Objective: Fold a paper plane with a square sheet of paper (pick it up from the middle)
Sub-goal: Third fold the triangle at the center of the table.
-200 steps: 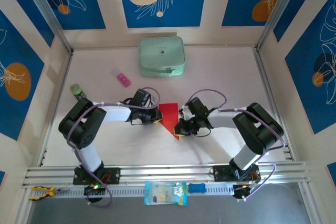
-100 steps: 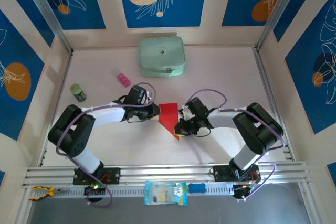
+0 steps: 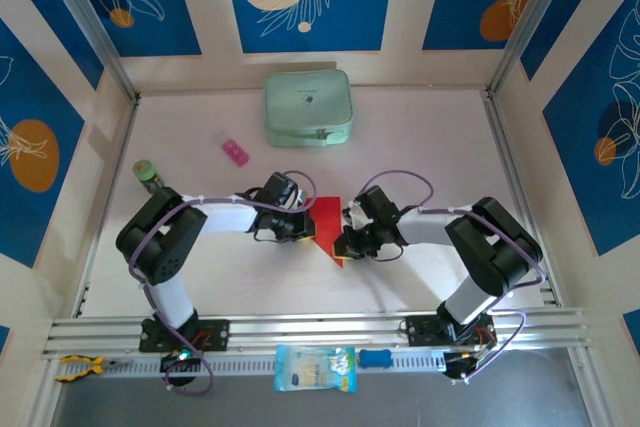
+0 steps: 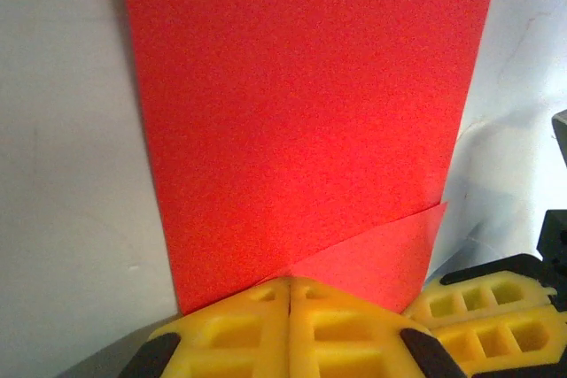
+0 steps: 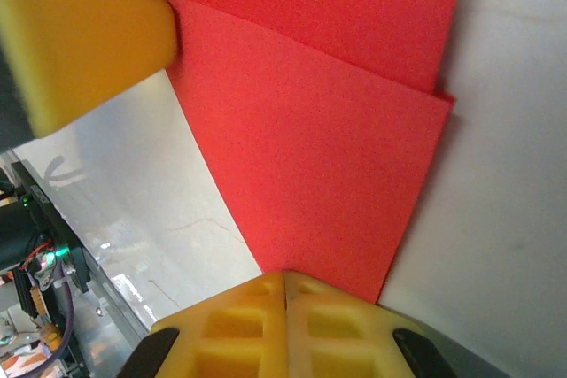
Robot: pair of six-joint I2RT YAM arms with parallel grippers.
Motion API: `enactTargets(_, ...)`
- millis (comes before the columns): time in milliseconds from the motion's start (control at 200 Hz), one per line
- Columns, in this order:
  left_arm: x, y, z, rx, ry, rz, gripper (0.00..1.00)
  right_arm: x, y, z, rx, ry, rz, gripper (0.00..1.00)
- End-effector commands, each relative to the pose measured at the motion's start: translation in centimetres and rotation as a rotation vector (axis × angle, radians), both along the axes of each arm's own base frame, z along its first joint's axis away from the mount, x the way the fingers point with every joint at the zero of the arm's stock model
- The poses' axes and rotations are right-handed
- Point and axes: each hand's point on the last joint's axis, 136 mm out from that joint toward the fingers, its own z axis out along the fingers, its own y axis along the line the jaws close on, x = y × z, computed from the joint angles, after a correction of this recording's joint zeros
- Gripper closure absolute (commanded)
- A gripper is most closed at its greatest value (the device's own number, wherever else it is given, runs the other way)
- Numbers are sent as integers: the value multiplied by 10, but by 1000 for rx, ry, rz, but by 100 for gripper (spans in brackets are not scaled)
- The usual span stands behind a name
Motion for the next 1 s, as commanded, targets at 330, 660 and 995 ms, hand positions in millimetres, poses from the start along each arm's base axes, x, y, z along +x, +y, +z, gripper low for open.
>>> enactTargets(330,-14,14,-25,71,59,-16,95,8,25,27,41,-64,49,97)
enactTargets(660,-11,11,-22,58,54,-14,95,28,33,-4,-57,-55,19,96)
enactTargets(995,-14,15,-27,63,62,-13,97,1,8,2,-65,-15,16,97)
